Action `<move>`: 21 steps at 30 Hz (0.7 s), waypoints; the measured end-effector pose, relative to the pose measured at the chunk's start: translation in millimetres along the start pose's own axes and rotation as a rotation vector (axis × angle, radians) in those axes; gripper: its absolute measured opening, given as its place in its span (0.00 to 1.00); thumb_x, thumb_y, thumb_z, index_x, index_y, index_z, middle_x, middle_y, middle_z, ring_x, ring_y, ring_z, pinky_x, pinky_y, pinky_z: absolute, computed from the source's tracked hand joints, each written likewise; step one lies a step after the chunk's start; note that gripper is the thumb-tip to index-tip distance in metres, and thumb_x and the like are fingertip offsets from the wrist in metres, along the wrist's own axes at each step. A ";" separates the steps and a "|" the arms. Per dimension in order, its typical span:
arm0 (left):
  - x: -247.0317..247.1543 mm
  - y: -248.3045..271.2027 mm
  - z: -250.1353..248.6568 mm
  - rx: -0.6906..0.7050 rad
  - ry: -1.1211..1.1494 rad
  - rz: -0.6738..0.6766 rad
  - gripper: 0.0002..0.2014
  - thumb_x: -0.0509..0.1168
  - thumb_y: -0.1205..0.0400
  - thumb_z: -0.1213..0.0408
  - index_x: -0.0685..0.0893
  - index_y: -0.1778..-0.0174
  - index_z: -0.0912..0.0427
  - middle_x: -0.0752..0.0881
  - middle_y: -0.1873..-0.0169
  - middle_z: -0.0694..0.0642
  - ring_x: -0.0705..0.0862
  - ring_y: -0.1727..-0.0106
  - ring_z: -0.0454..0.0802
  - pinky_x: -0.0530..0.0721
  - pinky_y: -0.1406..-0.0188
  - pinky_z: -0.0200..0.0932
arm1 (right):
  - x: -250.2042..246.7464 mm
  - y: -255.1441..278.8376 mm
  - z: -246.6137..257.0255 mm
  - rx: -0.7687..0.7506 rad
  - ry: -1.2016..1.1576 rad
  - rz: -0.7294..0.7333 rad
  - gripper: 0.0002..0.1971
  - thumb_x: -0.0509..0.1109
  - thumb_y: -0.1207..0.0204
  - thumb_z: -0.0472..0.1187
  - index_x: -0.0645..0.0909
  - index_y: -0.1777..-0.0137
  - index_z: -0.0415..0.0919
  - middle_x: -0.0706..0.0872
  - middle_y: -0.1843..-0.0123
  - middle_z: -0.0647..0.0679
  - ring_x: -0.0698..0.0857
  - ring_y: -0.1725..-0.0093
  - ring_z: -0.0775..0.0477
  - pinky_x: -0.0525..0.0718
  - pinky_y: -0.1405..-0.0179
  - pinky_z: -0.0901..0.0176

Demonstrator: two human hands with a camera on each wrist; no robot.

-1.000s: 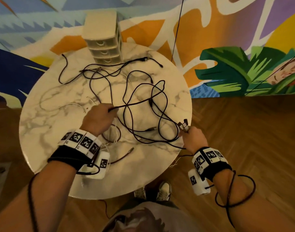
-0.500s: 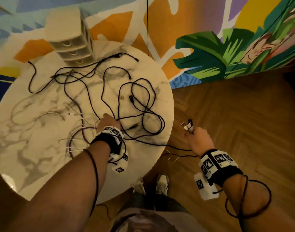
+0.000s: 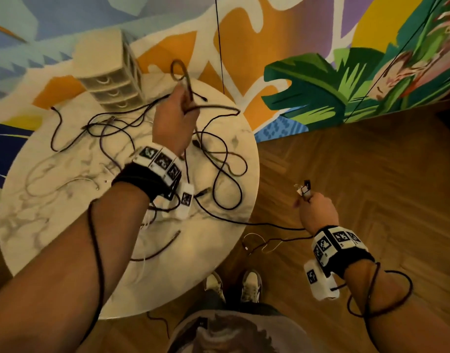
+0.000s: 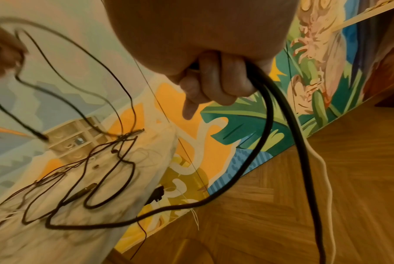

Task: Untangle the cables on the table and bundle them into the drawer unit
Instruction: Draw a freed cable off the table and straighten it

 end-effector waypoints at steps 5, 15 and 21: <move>-6.4 -24.2 -67.5 0.156 0.118 -0.036 0.03 0.59 0.25 0.63 0.70 0.62 0.53 0.78 0.72 0.55 0.81 0.68 0.63 0.81 0.69 0.57 | -16.5 -1.2 -17.1 0.066 -0.008 -0.072 0.15 0.59 0.18 0.48 0.84 0.49 0.39 0.82 0.59 0.42 0.82 0.58 0.36 0.78 0.60 0.53; -51.8 -33.5 -26.6 -0.067 0.192 -0.264 0.09 0.58 0.26 0.69 0.70 0.67 0.49 0.78 0.78 0.56 0.78 0.81 0.44 0.74 0.78 0.39 | -25.7 -7.0 -13.9 -0.017 -0.131 -0.097 0.11 0.60 0.21 0.43 0.84 0.55 0.43 0.85 0.58 0.43 0.83 0.61 0.39 0.78 0.61 0.55; -105.9 -28.1 19.0 -0.160 -0.049 -0.350 0.05 0.58 0.25 0.66 0.73 0.66 0.55 0.80 0.77 0.56 0.77 0.82 0.34 0.70 0.81 0.27 | -21.1 -11.2 -4.9 -0.053 -0.121 -0.074 0.11 0.60 0.21 0.41 0.84 0.55 0.40 0.84 0.61 0.43 0.82 0.64 0.41 0.75 0.64 0.56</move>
Point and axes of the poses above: each hand's wrist, its own y-axis away from the middle knuckle, its own x-axis out of the palm, z = x × y, the point moved 4 cm from there along -y, towards the middle knuckle
